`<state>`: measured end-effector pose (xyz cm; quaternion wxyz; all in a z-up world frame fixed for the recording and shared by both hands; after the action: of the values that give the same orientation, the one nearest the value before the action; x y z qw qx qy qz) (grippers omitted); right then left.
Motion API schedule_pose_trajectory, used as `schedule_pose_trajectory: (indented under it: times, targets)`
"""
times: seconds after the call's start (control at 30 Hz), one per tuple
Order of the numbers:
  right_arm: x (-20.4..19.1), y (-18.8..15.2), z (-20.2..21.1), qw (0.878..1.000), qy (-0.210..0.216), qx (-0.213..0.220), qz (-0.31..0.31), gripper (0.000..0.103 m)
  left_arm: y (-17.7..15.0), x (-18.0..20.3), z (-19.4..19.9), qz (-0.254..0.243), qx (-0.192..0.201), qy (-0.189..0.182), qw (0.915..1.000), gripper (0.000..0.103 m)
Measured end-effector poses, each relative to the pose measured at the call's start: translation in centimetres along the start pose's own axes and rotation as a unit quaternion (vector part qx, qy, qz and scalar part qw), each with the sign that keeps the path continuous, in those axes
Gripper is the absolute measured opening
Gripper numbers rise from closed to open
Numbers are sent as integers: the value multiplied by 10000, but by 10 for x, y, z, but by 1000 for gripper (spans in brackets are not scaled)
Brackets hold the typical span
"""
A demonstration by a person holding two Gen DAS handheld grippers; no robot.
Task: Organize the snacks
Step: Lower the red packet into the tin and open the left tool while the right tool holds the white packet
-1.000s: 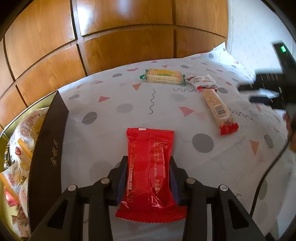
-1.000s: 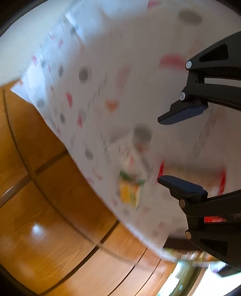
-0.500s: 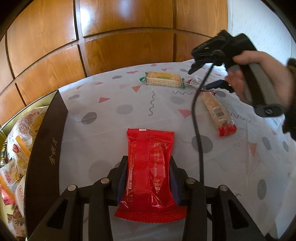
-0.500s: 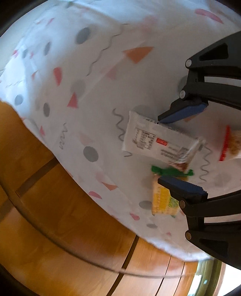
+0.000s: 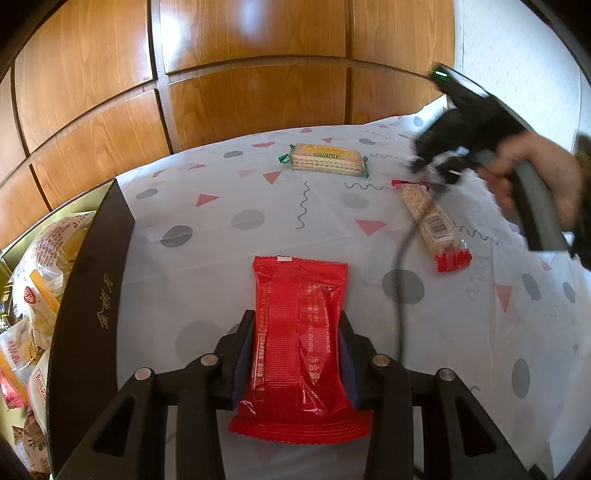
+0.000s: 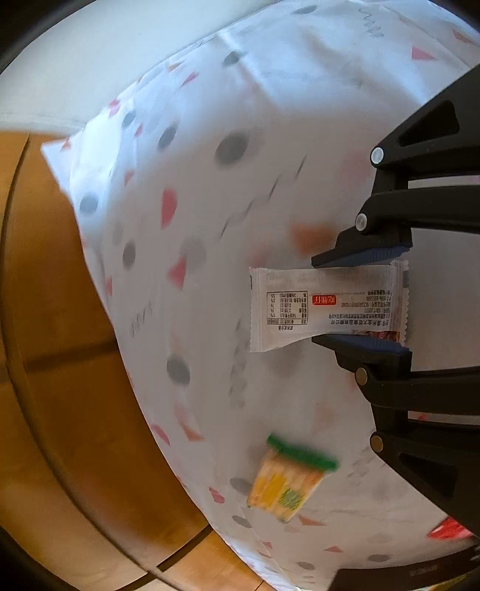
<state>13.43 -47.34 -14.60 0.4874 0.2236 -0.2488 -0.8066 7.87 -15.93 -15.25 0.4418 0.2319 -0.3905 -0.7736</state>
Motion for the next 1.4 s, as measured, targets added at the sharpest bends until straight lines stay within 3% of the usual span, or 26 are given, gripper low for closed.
schedule_pose_trajectory:
  times: [0.2, 0.3, 0.4, 0.67, 0.83, 0.97, 1.1, 1.27, 1.4]
  targets:
    - [27, -39, 35, 9995, -35, 233, 211, 35, 0, -1, -1, 65, -34, 8, 10000, 42]
    - [13, -57, 49, 9931, -337, 690, 888, 35, 1, -1, -2, 146, -103, 2, 9998, 42]
    - [8, -60, 51, 9881, -576, 903, 1101, 35, 2, -1, -3, 211, -194, 7, 9996, 41]
    - [10, -61, 52, 9889, -504, 969, 1010, 35, 6, -8, 5, 556, -448, -122, 9974, 39]
    - [8, -60, 50, 9886, -515, 986, 1018, 35, 27, -26, 39, 783, -133, -178, 9967, 39]
    - [8, -61, 51, 9882, -527, 994, 1036, 35, 50, -73, 77, 1193, 297, 92, 9924, 39]
    - [8, -60, 51, 9882, -523, 996, 1041, 35, 46, -145, 103, 1786, 344, 784, 9802, 39]
    - [8, -60, 51, 9882, -519, 995, 1041, 35, 11, -234, 129, 2408, 94, 1808, 9535, 39]
    - [8, -61, 51, 9882, -518, 997, 1041, 35, -25, -277, 137, 2835, -283, 2264, 9314, 39]
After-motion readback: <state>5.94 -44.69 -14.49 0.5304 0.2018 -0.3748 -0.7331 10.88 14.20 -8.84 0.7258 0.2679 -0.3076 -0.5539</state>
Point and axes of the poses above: each gripper's, at about its wrist camera, not at the fingertips, and z roughly against the way its jaws point, x to its right, y to its top, the point moved 9 cm from there along -z, roughly the way its jaws point, and after that the axes turned 10 degrees about x, right-handed, at the moved point
